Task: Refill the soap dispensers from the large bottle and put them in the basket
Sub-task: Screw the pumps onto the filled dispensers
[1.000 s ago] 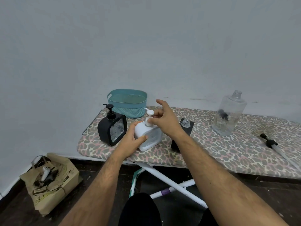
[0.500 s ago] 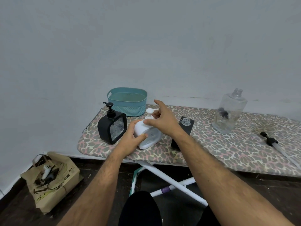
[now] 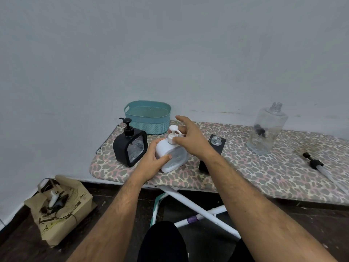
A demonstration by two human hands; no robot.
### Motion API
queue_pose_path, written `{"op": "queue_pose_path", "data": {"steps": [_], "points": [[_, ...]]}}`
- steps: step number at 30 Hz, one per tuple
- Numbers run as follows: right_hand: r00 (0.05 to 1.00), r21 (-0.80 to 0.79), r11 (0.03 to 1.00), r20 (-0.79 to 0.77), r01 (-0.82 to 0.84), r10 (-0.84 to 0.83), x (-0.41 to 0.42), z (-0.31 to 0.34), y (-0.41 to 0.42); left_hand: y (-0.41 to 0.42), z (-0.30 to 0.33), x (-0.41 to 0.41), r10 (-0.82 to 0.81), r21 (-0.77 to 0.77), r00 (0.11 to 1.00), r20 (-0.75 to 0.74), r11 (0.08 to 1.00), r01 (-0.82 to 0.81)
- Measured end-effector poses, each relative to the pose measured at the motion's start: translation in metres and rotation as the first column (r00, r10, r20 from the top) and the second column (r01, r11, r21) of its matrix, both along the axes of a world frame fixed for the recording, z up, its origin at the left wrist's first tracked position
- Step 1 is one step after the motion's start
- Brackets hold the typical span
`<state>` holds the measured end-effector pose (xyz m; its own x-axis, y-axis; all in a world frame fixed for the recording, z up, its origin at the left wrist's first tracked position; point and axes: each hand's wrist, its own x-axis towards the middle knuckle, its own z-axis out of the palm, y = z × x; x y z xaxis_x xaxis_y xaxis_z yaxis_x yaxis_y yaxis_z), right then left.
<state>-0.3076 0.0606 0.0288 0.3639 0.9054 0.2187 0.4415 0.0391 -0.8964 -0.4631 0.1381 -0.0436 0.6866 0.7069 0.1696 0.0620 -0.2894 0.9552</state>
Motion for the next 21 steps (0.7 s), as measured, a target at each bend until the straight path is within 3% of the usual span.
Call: {"op": "queue_pose_path", "data": {"steps": [2,7,11,14,18,21], "points": [[1.000,-0.004,1.000,0.012,0.025,-0.025,0.0000,0.0018,0.0010,-0.0003,-0.0003,0.0001,-0.001,-0.008,1.000,-0.001,1.000,0.001],[0.968,-0.009,0.995,0.230,0.101,-0.096,-0.0057,0.0024,0.0027,-0.0019,0.0002,0.0006,-0.011,-0.002,1.000,0.019,1.000,0.011],[0.985,-0.075,0.997,0.165,-0.030,0.042,-0.0025,0.0071,0.0001,-0.0010,-0.0004,0.0002,-0.006,-0.010,1.000,0.016,1.000,0.006],[0.995,-0.053,0.998,0.097,-0.022,0.027,0.0007,0.0069,-0.0009,-0.0003,-0.0008,0.0005,-0.001,0.002,1.000,0.013,1.000,0.000],[0.979,-0.018,0.995,0.184,0.096,-0.091,-0.0023,0.0014,0.0028,-0.0006,-0.0020,0.0008,0.000,0.022,1.000,0.011,1.000,-0.001],[0.962,-0.036,0.995,0.263,0.090,-0.078,-0.0040,-0.0021,0.0052,-0.0013,-0.0021,0.0008,0.001,0.007,1.000,0.022,1.000,-0.002]]}}
